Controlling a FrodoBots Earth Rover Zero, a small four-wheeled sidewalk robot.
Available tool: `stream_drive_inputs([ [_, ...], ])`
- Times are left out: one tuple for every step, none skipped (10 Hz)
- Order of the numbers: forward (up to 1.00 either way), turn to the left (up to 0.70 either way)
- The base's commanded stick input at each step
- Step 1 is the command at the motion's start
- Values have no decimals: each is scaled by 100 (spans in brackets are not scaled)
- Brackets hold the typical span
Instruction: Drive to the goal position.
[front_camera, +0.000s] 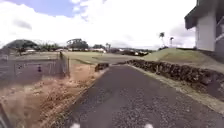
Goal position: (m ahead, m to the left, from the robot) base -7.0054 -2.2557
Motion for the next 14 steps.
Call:
stream_drive_inputs([
  [70, -35],
  [70, -35],
  [70, -35],
  [70, -4],
  [70, 0],
  [70, 0],
  [70, 0],
  [70, 0],
  [70, 0],
  [70, 0],
  [70, 0],
  [70, 0],
  [70, 0],
  [70, 0],
])
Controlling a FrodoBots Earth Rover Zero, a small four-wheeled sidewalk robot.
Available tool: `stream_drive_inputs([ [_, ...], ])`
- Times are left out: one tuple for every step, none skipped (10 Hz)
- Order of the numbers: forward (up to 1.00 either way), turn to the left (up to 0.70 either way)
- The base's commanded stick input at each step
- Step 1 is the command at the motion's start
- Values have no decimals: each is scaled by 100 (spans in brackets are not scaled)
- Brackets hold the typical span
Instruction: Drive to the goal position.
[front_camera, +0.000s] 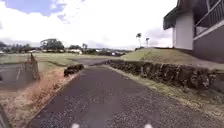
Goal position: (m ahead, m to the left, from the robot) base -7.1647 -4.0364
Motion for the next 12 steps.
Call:
stream_drive_inputs([
  [70, 0],
  [70, 0],
  [70, 0],
  [70, 7],
  [70, 35],
  [70, 35],
  [70, 35],
  [70, 35],
  [70, 35],
  [70, 35],
  [70, 25],
  [70, 0],
])
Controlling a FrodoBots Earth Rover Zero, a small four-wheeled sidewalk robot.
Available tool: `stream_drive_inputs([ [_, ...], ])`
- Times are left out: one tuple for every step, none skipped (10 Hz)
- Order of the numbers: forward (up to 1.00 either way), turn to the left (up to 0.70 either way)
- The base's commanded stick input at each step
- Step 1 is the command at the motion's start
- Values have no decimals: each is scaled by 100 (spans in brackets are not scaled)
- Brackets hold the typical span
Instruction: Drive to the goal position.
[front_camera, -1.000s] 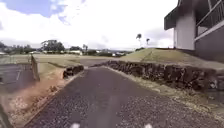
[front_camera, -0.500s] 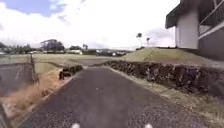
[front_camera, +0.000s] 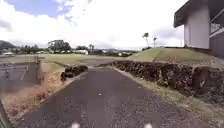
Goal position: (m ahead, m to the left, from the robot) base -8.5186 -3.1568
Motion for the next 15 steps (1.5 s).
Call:
stream_drive_inputs([
  [70, 0],
  [70, 0],
  [70, 0],
  [70, 0],
  [70, 0],
  [70, 0],
  [70, 0],
  [70, 0],
  [70, 0],
  [70, 0],
  [10, 0],
  [0, 0],
  [0, 0],
  [0, 0],
  [0, 0],
])
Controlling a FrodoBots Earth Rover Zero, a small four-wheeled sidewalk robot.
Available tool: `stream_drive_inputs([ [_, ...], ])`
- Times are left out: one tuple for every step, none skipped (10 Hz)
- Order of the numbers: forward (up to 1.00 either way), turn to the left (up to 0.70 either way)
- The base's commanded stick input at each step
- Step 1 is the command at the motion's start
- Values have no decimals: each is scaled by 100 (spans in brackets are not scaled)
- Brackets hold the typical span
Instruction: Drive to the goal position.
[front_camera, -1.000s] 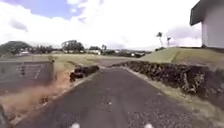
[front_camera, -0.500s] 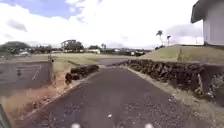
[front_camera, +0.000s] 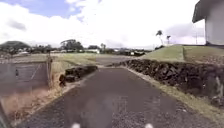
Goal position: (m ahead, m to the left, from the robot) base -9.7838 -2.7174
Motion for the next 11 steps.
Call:
stream_drive_inputs([
  [0, 0],
  [0, 0],
  [0, 0],
  [0, 0],
  [0, 0],
  [0, -32],
  [0, -61],
  [0, -70],
  [0, -70],
  [0, -70],
  [0, -70],
])
